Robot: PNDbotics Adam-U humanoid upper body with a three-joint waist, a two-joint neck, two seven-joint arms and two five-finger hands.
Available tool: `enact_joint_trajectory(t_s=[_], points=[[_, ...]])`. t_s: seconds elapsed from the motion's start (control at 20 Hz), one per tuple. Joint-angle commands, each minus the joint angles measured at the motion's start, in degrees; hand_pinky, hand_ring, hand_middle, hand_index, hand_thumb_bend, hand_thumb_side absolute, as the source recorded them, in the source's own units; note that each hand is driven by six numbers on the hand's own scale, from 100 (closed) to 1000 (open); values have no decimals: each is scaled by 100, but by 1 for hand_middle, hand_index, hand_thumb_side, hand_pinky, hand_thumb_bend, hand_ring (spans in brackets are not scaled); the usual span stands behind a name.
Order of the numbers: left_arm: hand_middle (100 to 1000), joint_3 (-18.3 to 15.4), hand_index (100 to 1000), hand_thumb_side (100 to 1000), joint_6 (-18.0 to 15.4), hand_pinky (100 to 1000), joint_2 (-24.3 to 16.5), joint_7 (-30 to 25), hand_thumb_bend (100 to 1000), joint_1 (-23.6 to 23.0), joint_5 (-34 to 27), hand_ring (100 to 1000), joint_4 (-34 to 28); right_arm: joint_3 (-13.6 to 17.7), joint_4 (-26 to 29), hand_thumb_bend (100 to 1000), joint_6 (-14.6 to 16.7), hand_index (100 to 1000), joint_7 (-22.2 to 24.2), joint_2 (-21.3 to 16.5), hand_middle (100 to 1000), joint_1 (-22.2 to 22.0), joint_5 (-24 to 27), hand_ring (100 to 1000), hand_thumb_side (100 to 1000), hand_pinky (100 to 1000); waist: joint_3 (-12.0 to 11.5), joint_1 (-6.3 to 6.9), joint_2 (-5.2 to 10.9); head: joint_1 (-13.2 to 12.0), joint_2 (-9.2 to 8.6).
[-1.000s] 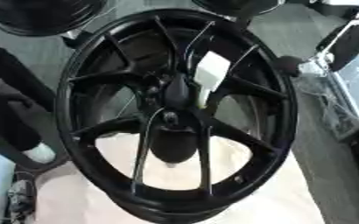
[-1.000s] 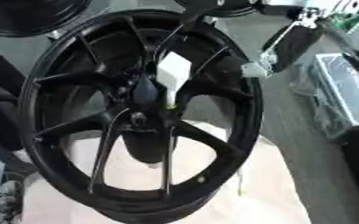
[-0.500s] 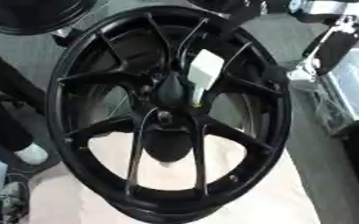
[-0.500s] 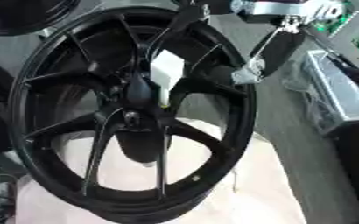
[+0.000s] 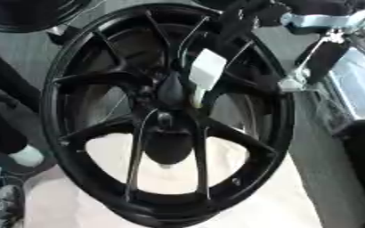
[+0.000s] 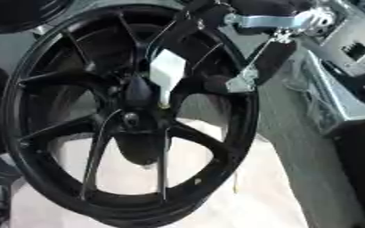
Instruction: Pull the pin out of the wheel hub.
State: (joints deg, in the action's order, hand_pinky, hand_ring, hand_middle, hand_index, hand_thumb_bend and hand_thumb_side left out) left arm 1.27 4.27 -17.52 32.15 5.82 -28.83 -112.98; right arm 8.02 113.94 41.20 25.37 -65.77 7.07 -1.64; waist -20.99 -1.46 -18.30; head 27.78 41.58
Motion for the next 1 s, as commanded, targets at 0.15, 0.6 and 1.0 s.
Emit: enact_joint_trajectory(t_s=[0.15,0.6,1.0], points=[[675,7,802,1000,24,678,-21,-27,399,79,-11,712,-73,13,65,135,-14,901,-219,-120,741,44,-73,722,451,899,-39,-1,41,53,-136],[674,26,801,1000,45,678,3,-36,402,104,-10,712,-62,4,65,203,-123,917,-386,-93,704,65,-324,658,506,890,-128,-38,-29,179,-203],[671,42,801,1000,62,678,14,-45,405,96,-12,712,-36,28,65,170,-174,929,-467,-95,734,47,-281,676,507,909,-133,-59,-54,234,-224]])
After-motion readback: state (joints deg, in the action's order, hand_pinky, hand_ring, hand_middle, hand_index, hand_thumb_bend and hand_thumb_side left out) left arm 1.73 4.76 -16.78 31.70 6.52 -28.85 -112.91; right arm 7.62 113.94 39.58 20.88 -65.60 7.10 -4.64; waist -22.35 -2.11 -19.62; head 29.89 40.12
